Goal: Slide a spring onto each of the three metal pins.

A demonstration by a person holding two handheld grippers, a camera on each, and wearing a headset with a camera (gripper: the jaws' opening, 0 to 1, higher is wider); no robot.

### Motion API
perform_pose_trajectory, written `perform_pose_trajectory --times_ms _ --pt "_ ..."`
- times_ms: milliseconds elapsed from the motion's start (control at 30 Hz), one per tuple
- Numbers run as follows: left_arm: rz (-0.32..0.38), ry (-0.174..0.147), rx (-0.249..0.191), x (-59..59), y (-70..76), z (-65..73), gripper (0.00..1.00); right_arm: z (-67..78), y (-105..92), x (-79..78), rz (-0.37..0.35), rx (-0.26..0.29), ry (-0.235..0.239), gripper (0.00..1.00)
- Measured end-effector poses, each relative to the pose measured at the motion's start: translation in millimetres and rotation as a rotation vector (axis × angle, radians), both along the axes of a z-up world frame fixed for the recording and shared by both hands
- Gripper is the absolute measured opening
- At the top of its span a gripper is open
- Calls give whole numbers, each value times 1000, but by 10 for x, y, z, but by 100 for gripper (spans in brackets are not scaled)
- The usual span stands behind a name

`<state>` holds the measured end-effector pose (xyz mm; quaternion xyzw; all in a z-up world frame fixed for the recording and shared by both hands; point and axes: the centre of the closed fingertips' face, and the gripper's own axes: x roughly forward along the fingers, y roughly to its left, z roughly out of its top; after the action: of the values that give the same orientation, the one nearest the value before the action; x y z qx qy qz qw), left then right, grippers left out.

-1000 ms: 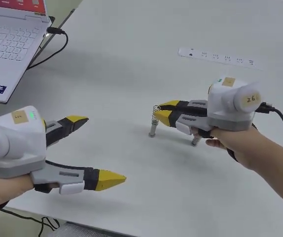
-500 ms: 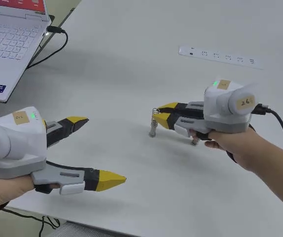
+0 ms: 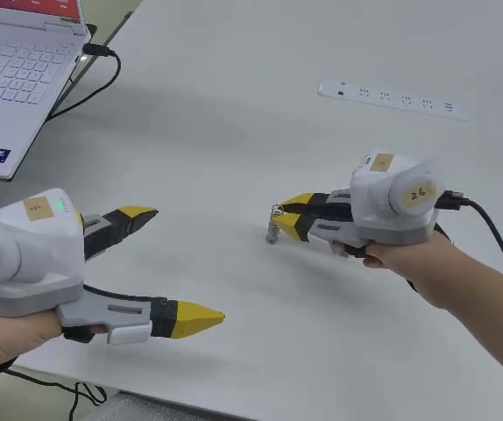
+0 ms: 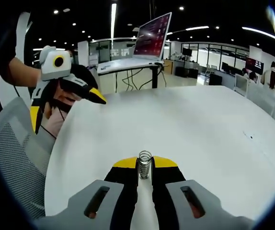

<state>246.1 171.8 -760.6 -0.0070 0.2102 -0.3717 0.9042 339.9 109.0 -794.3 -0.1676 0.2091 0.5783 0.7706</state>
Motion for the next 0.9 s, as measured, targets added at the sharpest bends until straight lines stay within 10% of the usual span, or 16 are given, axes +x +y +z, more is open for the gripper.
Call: perform_pose_trajectory --times_ms 900 --pt "-8 4 10 -1 -16 -32 97 -156 28 36 25 -76 -65 7"
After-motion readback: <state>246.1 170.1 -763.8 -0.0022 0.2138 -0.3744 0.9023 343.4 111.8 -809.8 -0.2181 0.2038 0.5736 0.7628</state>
